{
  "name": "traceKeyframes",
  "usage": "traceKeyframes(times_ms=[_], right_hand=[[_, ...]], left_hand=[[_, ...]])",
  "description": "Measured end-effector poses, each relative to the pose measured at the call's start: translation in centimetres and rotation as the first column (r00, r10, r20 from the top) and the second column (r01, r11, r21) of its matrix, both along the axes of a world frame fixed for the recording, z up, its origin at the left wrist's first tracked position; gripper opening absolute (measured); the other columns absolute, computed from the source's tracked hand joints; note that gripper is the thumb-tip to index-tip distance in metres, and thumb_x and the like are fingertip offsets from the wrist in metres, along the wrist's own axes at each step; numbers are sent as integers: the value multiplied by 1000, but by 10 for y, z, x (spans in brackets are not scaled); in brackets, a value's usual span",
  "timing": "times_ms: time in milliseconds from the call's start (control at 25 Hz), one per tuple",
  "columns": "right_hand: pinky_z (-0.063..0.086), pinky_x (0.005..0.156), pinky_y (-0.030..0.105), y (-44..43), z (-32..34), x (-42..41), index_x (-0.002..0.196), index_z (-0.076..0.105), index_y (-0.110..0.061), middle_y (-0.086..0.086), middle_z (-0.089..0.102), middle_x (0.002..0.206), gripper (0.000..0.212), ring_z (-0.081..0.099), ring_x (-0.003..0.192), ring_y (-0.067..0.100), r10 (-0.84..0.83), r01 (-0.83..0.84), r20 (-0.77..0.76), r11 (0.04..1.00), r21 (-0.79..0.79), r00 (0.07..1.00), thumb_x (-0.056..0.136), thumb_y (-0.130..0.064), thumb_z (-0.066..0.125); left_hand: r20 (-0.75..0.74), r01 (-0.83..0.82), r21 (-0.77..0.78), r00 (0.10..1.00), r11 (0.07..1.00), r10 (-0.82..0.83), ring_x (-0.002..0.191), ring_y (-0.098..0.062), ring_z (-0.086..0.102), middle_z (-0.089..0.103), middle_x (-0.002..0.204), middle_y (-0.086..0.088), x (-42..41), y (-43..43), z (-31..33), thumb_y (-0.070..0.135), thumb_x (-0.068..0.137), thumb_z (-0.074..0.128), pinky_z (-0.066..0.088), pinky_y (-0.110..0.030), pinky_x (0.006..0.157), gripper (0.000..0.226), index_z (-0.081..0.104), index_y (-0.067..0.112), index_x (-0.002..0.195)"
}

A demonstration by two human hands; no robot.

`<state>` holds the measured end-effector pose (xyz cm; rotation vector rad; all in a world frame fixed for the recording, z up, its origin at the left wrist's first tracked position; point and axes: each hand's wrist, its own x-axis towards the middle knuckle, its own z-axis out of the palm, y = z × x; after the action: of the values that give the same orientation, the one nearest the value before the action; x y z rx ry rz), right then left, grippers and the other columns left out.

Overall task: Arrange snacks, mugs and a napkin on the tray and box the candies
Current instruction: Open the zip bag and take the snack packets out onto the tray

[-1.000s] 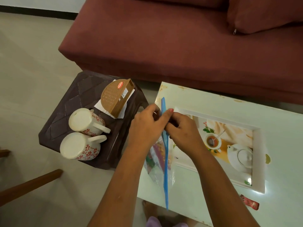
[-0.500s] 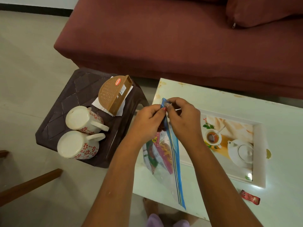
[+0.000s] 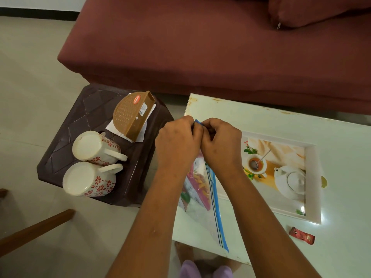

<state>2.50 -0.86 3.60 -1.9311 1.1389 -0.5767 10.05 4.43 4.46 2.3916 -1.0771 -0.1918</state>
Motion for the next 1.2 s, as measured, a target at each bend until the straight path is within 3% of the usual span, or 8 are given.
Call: traceKeyframes(times_ms=[400, 520, 640, 720, 800, 960, 1120, 1200], right_hand=[[36, 68, 21, 2, -3, -5, 98, 62, -6, 11, 66, 91, 22, 53, 75, 15, -22, -12, -173, 981, -195, 985, 95, -20, 47], [42, 71, 20, 0, -2, -4, 100, 63, -9, 8, 68, 94, 22, 57, 79, 13, -3, -20, -173, 991, -131, 985, 96, -23, 46], [46, 70, 17, 1, -4, -9, 104, 64, -13, 5, 70, 99, 20, 57, 79, 7, -44, 47, -96, 998, 34, 994, 93, -25, 52], [45, 64, 13, 3, -9, -13, 104, 65, -13, 5, 71, 100, 21, 58, 76, 7, 0, 15, -154, 995, 96, 988, 92, -27, 55], [44, 62, 13, 2, -11, -15, 98, 66, -12, 6, 71, 97, 20, 59, 75, 9, 41, -19, -230, 995, 95, 972, 92, -28, 54], [41, 63, 21, -10, -8, -16, 95, 65, -10, 7, 70, 89, 19, 53, 69, 11, -57, 49, -278, 998, -37, 959, 92, -24, 52], [41, 52, 13, 4, -6, -18, 88, 56, -19, -8, 58, 75, 20, 54, 60, 7, -7, 32, -170, 989, 146, 986, 88, -38, 59], [38, 47, 13, 10, -7, -23, 79, 54, -18, -7, 54, 66, 22, 55, 58, 10, 64, -19, -231, 981, 193, 971, 86, -38, 60]], left_hand=[[172, -8, 91, 985, 996, -8, 76, -21, 64, 71, 93, -10, -9, -5, 0, 33, 96, 42, 35, -22, 61, 33, 64, 10, 105], [44, -67, 55, 997, 996, 65, 70, -16, 60, 69, 86, -8, -10, 1, 2, 36, 95, 45, 35, -18, 57, 31, 65, 12, 96], [-218, -63, 99, 972, 993, 84, 69, -11, 58, 65, 85, 1, -10, 11, -6, 43, 92, 47, 35, -13, 53, 28, 60, 18, 92], [-368, -19, 117, 928, 993, 61, 72, -13, 62, 69, 92, -3, -15, 16, -12, 39, 94, 47, 41, -14, 56, 25, 61, 18, 94], [-375, -37, 93, 924, 995, 69, 73, -13, 63, 70, 94, -6, -19, 20, -16, 36, 94, 48, 45, -15, 58, 26, 63, 15, 96], [-196, -174, 69, 963, 982, 184, 68, -10, 58, 69, 90, -3, -16, 26, -15, 38, 92, 50, 36, -11, 51, 30, 64, 12, 96], [-280, -190, 13, 942, 982, 186, 70, -13, 64, 70, 88, -4, -21, 26, -9, 38, 92, 49, 48, -19, 55, 28, 63, 13, 94], [-356, -194, 24, 915, 981, 189, 72, -14, 66, 69, 87, -2, -27, 27, -10, 42, 91, 50, 54, -25, 62, 30, 63, 15, 97]])
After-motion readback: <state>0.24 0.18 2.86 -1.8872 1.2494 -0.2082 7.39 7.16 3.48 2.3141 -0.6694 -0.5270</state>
